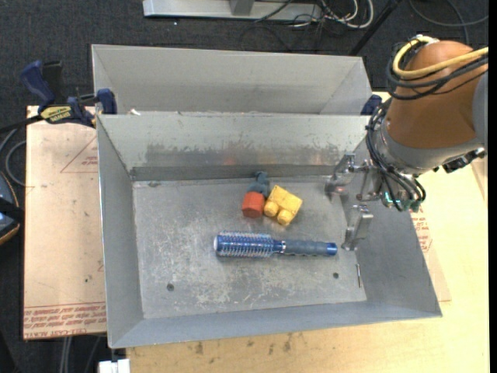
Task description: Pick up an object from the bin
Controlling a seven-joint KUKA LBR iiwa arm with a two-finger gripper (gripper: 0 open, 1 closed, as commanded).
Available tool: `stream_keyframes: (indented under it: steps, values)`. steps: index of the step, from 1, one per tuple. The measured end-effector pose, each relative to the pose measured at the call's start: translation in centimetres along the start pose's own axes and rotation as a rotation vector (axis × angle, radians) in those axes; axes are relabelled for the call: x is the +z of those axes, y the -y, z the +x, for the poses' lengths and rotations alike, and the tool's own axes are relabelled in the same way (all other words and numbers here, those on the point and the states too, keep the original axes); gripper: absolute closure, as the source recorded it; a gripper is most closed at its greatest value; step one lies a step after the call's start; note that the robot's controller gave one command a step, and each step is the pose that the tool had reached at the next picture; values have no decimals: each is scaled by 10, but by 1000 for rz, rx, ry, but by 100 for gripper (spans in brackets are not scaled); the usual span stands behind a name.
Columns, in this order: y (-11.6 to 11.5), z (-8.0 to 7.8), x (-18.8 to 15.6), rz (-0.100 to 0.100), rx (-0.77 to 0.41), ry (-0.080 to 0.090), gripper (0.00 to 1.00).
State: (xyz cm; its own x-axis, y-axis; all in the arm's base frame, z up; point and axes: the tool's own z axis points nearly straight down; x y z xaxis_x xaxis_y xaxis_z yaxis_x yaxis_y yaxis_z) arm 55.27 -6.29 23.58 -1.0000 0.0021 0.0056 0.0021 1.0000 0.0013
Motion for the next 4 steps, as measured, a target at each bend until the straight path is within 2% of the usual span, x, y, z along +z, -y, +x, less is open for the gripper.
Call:
stream_keyframes:
  steps: [1, 2, 3, 4]
  values:
    - [5, 31, 142, 0, -342, 0, 0]
    - [46, 15, 164, 1, -363, 15, 0]
    - [56, 54, 148, 3, -779, 6, 0]
    - [0, 52, 162, 13, -810, 21, 0]
